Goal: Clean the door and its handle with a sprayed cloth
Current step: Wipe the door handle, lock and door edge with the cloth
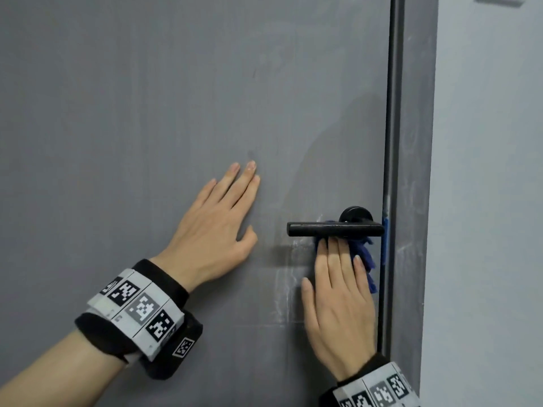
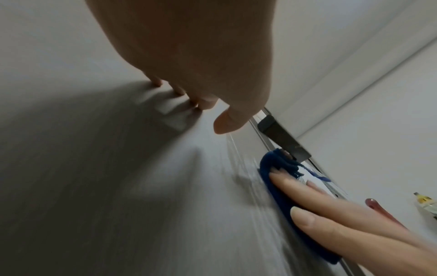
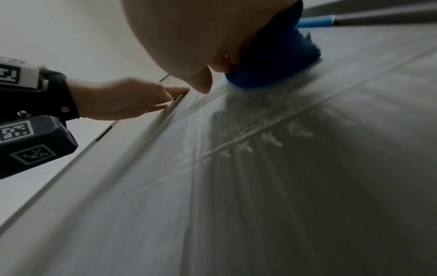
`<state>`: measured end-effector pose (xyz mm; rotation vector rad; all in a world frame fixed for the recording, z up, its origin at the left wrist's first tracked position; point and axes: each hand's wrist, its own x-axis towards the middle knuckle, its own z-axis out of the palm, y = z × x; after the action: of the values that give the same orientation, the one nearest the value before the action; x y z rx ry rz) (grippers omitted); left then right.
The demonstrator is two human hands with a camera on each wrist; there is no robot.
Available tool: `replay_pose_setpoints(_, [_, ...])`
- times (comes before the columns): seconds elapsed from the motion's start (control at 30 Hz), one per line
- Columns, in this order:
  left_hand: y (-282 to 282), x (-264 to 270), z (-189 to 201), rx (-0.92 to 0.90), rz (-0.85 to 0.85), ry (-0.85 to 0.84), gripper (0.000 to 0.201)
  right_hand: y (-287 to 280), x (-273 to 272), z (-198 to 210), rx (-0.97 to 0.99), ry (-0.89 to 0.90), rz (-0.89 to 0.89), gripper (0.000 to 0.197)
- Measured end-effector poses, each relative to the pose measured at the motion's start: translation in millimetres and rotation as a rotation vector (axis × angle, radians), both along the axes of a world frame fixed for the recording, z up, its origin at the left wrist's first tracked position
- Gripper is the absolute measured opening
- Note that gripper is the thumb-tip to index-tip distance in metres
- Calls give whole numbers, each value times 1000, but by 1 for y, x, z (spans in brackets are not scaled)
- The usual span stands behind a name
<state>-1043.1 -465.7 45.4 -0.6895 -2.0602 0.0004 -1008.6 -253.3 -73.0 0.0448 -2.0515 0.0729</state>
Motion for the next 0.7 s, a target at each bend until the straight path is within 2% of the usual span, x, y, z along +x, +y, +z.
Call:
replay_pose_setpoints(0.13, [-8, 1, 6, -14, 9, 12, 80, -18, -5, 6, -33, -34, 165, 65])
replay_pose_setpoints(0.27, [-14, 0, 7, 13, 63, 31, 76, -44, -10, 10, 144, -102, 339, 66])
replay_pose_setpoints(0.33, [-14, 1, 7, 30, 67, 27, 75, -44, -6, 14, 188, -116, 307, 65])
replay_pose_setpoints(0.5, [-10, 4, 5, 54, 79, 17, 75, -4, 0, 34, -2, -72, 123, 64])
replay_pose_setpoints(0.63, [-6, 5, 4, 72, 82, 7, 76, -18, -5, 44, -55, -39, 170, 65])
replay_pose_setpoints(0.7, [-7, 5, 4, 76, 79, 9, 74, -28, -4, 36, 20, -77, 225, 65])
